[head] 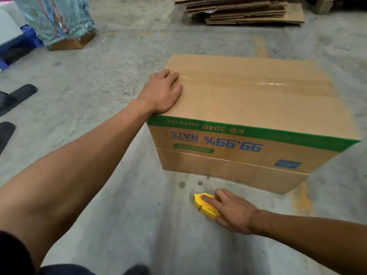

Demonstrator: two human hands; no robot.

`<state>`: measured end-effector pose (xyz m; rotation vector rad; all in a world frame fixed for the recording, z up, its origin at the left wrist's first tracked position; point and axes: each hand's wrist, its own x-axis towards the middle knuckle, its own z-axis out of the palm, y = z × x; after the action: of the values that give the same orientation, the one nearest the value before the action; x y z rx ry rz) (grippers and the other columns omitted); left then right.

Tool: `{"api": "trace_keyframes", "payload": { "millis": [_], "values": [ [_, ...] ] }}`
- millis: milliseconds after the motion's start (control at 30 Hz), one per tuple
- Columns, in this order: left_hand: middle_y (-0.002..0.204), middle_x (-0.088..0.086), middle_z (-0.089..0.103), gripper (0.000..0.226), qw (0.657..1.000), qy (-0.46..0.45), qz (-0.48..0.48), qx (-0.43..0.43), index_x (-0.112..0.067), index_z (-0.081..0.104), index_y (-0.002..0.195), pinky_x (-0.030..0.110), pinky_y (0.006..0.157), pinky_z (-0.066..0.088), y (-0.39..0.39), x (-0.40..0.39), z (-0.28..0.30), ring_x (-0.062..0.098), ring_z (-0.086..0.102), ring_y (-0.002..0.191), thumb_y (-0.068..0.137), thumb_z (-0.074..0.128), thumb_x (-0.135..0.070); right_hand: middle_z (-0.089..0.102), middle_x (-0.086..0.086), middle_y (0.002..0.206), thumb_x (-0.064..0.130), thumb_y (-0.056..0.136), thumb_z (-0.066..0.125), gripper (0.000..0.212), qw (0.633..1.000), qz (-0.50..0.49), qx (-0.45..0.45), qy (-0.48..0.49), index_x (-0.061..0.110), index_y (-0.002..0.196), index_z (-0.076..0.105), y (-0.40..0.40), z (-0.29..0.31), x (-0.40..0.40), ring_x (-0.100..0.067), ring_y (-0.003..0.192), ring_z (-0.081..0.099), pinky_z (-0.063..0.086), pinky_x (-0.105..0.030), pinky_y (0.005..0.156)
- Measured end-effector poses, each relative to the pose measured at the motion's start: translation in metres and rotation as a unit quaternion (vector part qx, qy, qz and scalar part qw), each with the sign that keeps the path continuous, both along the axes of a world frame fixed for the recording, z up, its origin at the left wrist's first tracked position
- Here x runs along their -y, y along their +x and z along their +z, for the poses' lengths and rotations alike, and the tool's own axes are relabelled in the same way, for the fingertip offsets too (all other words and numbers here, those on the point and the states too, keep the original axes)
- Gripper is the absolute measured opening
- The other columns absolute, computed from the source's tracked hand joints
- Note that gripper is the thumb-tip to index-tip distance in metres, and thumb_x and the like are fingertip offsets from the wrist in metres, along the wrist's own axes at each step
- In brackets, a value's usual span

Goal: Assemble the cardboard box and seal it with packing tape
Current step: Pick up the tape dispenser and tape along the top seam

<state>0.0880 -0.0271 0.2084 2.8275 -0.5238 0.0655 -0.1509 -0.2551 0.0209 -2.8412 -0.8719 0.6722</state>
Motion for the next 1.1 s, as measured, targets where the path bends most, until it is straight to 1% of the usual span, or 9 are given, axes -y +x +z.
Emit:
{"api": "trace_keyframes", "payload": {
  "millis": [133,233,367,500,600,700,833,1000,1100],
  "values": [
    [0.135,0.021,0.052,0.059,0.998,-0.001,-0.042,0.054,-0.005,0.051,0.134,0.045,0.107,0.034,-0.004,0.005,0.003,0.037,0.044,0.127,0.093,0.03,-0.041,0.038,-0.012,0.14,0.048,0.094,0.042,0.082,0.999,-0.022,-0.043,-0.021,0.032,0.155,-0.01,-0.003,-0.007,0.007,-0.035,0.123,0.043,0.041,-0.041,0.099],
    [0.133,0.023,0.054,0.056,0.995,0.011,-0.074,0.073,-0.002,0.054,0.13,0.046,0.11,0.029,-0.006,0.009,0.005,0.035,0.045,0.128,0.093,0.029,-0.036,0.038,-0.013,0.147,0.034,0.095,0.046,0.089,0.997,-0.013,-0.069,-0.041,0.034,0.149,-0.026,-0.009,-0.009,0.006,-0.039,0.122,0.047,0.045,-0.044,0.093],
    [0.136,0.016,0.051,0.048,0.994,0.045,-0.079,0.061,-0.007,0.049,0.134,0.054,0.116,0.006,-0.004,0.017,0.004,0.032,0.039,0.135,0.098,0.031,-0.033,0.049,-0.019,0.133,0.006,0.088,0.05,0.104,0.994,-0.007,-0.091,-0.064,0.032,0.147,-0.031,-0.011,-0.006,-0.004,-0.042,0.099,0.057,0.044,-0.042,0.069],
    [0.145,0.021,0.044,0.054,0.995,0.027,-0.097,0.028,-0.007,0.045,0.14,0.05,0.117,0.02,-0.005,0.026,0.004,0.037,0.033,0.14,0.098,0.032,-0.037,0.054,-0.025,0.118,0.008,0.086,0.052,0.105,0.993,0.006,-0.1,-0.069,0.027,0.147,-0.032,-0.004,-0.002,-0.008,-0.039,0.085,0.056,0.045,-0.041,0.069],
    [0.154,0.017,0.034,0.053,0.995,0.013,-0.091,0.03,-0.011,0.039,0.147,0.047,0.118,0.018,-0.006,0.027,0.002,0.034,0.025,0.145,0.1,0.033,-0.036,0.056,-0.026,0.126,0.029,0.095,0.043,0.085,0.996,0.001,-0.077,-0.052,0.025,0.153,-0.019,0.008,0.002,-0.011,-0.041,0.104,0.057,0.045,-0.042,0.087],
    [0.155,0.016,0.033,0.059,0.995,0.014,-0.093,0.023,-0.014,0.038,0.147,0.047,0.118,0.018,-0.005,0.024,0.001,0.033,0.024,0.146,0.097,0.03,-0.043,0.055,-0.02,0.134,0.047,0.095,0.044,0.072,0.995,-0.034,-0.069,-0.06,0.03,0.156,0.009,0.03,0.01,-0.014,-0.039,0.122,0.052,0.039,-0.038,0.099],
    [0.157,0.014,0.031,0.064,0.996,0.017,-0.088,0.01,-0.015,0.036,0.148,0.047,0.119,0.018,-0.008,0.023,0.002,0.031,0.024,0.146,0.093,0.027,-0.047,0.048,-0.003,0.148,0.049,0.09,0.057,0.067,0.976,-0.12,-0.182,0.017,0.034,0.151,0.032,0.049,0.019,-0.013,-0.027,0.131,0.046,0.037,-0.031,0.105],
    [0.157,0.014,0.029,0.059,0.996,0.009,-0.085,0.007,-0.016,0.035,0.149,0.046,0.119,0.017,-0.011,0.023,0.005,0.031,0.023,0.147,0.097,0.03,-0.044,0.065,0.012,0.122,0.036,0.081,0.077,0.062,0.908,-0.23,-0.295,0.189,0.03,0.139,0.054,0.058,0.061,-0.012,-0.011,0.105,0.064,0.049,-0.015,0.079],
    [0.159,0.011,0.027,0.055,0.996,0.005,-0.087,0.003,-0.016,0.034,0.15,0.042,0.119,0.015,-0.012,0.024,0.005,0.029,0.02,0.147,0.101,0.034,-0.041,0.072,0.004,0.101,0.03,0.08,0.079,0.052,0.866,-0.218,-0.366,0.26,0.035,0.129,0.063,0.073,0.112,-0.01,-0.025,0.077,0.065,0.056,-0.025,0.055]
  ]
}}
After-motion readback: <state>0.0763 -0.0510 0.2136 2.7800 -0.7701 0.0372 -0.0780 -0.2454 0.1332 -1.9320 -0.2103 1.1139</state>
